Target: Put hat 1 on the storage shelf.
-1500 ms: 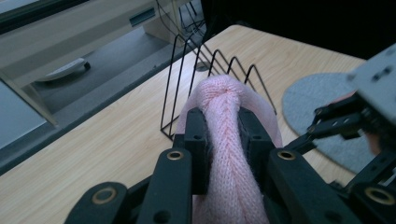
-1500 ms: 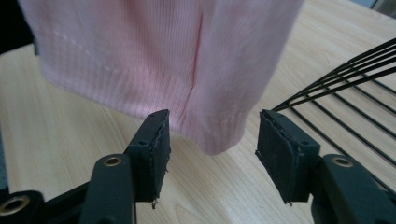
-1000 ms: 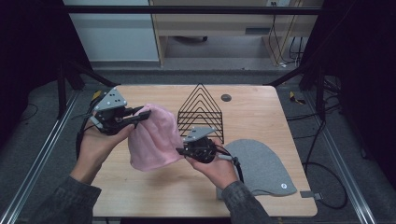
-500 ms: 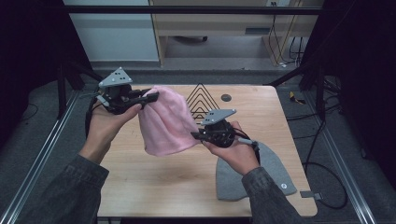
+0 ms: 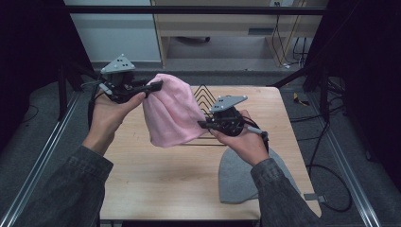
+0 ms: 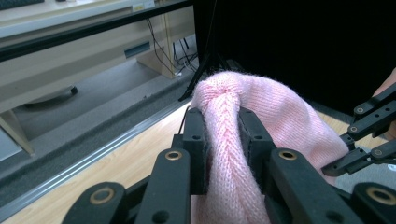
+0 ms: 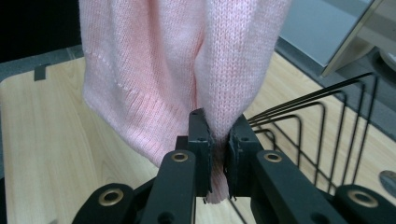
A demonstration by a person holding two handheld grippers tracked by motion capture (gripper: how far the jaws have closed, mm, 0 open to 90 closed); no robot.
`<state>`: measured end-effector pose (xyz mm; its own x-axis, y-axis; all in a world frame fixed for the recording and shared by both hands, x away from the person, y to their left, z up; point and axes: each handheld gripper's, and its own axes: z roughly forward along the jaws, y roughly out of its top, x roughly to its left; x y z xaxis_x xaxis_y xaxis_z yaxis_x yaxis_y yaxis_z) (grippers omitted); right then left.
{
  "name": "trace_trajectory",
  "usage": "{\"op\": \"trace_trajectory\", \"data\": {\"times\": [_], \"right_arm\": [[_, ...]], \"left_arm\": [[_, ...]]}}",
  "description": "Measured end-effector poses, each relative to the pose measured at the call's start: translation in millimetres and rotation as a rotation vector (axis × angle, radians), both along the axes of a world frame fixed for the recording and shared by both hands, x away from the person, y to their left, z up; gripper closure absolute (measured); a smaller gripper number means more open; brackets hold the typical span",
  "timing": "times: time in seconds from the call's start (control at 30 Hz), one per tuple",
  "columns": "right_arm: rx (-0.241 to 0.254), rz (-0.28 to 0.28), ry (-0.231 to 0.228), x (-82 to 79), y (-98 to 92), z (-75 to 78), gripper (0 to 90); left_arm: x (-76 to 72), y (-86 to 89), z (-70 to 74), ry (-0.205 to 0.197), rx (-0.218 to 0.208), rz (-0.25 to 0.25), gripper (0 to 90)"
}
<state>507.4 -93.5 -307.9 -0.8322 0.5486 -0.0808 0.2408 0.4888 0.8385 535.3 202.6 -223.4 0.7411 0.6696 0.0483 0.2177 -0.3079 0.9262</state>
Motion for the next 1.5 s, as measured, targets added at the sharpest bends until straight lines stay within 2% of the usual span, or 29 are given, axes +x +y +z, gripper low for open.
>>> {"op": "trace_trajectory", "data": {"times": [0.1, 0.27, 0.67, 0.87, 0.97, 1.1, 1.3, 1.4, 1.5], "right_arm": [[0.005, -0.007, -0.002, 10.9, -3.4, 10.9, 82.7], [0.007, -0.009, 0.001, 23.4, -5.6, 17.6, 82.7], [0.031, -0.035, -0.010, 44.4, -4.6, 22.3, 82.7], [0.087, -0.077, -0.031, 57.6, -7.9, 24.9, 82.7], [0.092, -0.087, -0.041, 60.5, -8.3, 25.4, 82.7], [0.085, -0.115, -0.048, 67.2, -8.4, 21.9, 82.7], [0.065, -0.142, -0.057, 77.0, -8.9, 9.4, 82.7], [0.053, -0.147, -0.061, 79.7, -9.4, 1.9, 82.7], [0.061, -0.154, -0.057, 81.7, -12.1, -5.1, 82.7]], "left_arm": [[6.8, -0.4, 5.0, -0.006, 0.008, 0.008, 75.6], [12.1, -1.5, 11.4, -0.027, 0.006, 0.009, 75.6], [23.0, -4.6, 23.2, -0.063, 0.002, 0.029, 75.5], [33.8, -6.2, 29.9, -0.088, -0.017, 0.032, 75.5], [39.7, -8.5, 32.8, -0.100, -0.003, 0.028, 75.5], [47.9, -12.5, 30.2, -0.111, 0.020, 0.028, 75.5], [66.3, -18.2, 15.5, -0.094, 0.010, 0.023, 75.5], [70.9, -22.6, 10.1, -0.092, 0.011, 0.017, 75.5], [73.7, -27.9, 5.3, -0.091, 0.011, 0.011, 75.5]]}}
